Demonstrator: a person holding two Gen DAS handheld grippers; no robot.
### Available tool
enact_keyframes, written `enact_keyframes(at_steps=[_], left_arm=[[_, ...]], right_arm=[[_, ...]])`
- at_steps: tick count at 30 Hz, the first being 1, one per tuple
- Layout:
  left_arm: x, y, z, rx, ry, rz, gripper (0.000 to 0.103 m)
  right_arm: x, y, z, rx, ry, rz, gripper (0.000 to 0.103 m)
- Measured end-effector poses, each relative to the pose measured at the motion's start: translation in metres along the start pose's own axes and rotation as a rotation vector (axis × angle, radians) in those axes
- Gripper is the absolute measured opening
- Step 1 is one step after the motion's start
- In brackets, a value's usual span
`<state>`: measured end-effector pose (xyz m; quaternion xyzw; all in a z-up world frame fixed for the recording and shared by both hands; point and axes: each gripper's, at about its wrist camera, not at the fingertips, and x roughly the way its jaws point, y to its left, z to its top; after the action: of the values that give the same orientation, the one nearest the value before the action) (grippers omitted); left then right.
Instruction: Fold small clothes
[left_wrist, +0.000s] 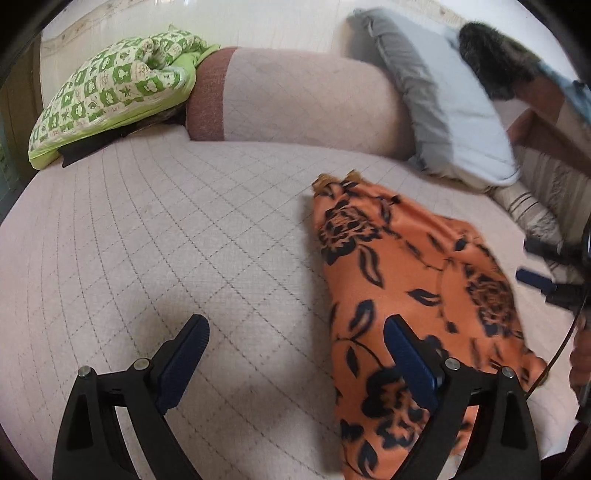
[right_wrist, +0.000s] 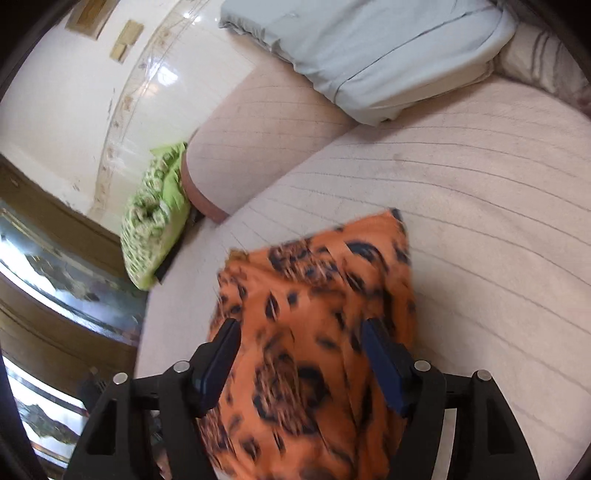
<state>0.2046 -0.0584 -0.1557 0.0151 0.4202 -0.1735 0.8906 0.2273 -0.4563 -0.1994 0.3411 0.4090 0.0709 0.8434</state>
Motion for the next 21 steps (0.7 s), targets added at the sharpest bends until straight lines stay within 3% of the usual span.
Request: enact_keyframes(at_steps=[3,9,14,16,21], left_arm=[[-0.009,0.003,-0.009,-0.014,-0.004,-0.061,0.096],[-0.003,0.004,-0.02,-0.07,0.077,-0.2,0.096],[0.003,-0.003,-0.019,-0.08,0.096,-0.25,0.096],[0.003,-0.004,-0.016,-0.08,0.074,-0.209,0.096],[0.008,-0.012,-0.001,-0.005,0.0,0.026,0.098]], right_arm=[[-0.018,-0.005,-0.018,-0.019,0.01,-0.051,0.071],[-0.028,-0.034,-0.046,0.07,0.08,-0.033,0.071],[-0.024,-0.041,-0.05,0.088,0.103,-0.021,0.072],[-0.021,-0.04,-0.047,0.085,0.102,-0.016,0.072],[-0.006,-0.038,-0.037,0.071,0.119,-0.035,0.072]])
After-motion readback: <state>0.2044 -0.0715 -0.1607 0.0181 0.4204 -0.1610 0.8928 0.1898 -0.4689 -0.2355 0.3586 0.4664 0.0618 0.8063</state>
